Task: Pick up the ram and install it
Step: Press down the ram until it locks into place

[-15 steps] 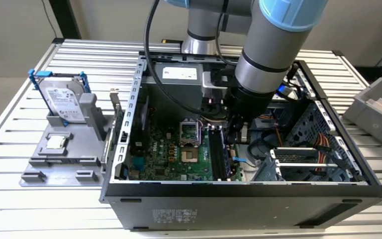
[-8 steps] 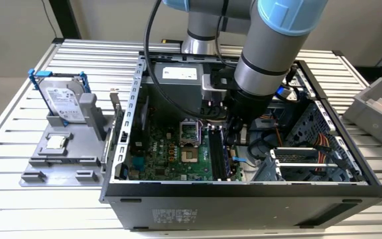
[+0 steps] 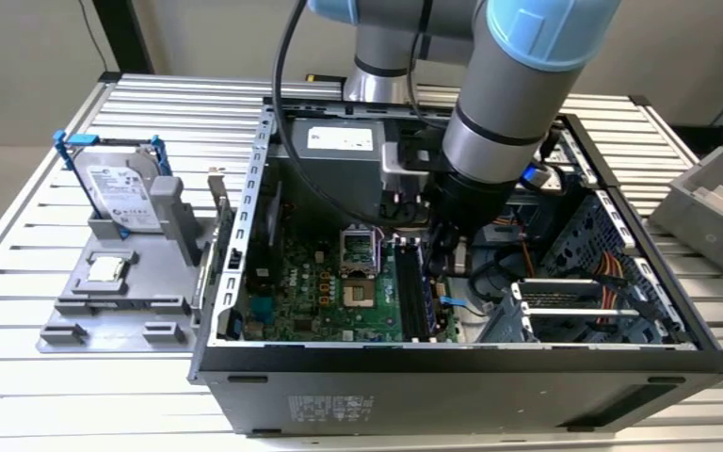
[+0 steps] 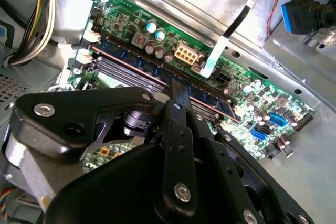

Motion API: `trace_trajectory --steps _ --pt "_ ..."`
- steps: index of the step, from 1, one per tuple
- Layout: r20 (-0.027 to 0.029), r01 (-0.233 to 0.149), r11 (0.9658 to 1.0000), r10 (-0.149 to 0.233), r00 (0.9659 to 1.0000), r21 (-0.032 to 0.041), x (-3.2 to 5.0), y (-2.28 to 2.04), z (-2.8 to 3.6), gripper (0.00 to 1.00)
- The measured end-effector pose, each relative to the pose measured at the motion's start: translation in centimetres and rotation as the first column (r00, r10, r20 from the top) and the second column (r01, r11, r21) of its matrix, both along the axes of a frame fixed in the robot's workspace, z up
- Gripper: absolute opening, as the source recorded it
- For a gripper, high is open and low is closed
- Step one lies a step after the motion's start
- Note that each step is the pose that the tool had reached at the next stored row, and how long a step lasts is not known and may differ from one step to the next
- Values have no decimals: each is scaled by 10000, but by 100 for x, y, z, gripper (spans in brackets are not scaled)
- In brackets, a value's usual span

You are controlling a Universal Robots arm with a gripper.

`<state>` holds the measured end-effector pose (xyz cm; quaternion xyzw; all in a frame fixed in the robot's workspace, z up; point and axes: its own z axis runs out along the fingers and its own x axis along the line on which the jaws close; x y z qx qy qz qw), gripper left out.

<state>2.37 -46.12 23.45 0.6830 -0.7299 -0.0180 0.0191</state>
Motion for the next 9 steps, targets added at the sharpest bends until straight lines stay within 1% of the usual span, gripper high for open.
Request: trace_trajectory --steps 4,9 --pt "0 0 10000 0 10000 -1 0 -5 -29 0" --pt "0 1 10000 -1 10000 -1 0 -7 -90 0"
